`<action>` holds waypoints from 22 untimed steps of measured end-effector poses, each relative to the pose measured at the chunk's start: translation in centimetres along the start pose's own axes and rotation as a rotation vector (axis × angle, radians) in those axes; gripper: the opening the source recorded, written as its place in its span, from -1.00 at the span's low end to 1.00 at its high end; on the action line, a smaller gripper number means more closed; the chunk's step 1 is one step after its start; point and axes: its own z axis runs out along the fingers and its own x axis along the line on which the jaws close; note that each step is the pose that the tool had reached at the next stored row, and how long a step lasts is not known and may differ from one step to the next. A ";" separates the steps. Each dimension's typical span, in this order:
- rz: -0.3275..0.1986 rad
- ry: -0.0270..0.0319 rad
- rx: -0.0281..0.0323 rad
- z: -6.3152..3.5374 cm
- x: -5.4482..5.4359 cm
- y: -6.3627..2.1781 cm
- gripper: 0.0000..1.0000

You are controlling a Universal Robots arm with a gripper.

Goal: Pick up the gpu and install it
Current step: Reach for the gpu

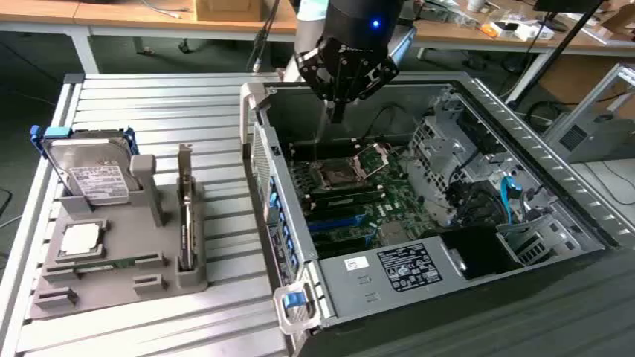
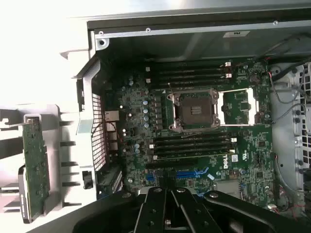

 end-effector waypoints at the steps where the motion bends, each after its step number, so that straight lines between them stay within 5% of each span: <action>1: 0.000 0.0000 0.0001 -0.02 0.4 -0.03 -0.79; 22: 0.000 0.0000 0.0000 -0.06 2.2 -0.17 -0.79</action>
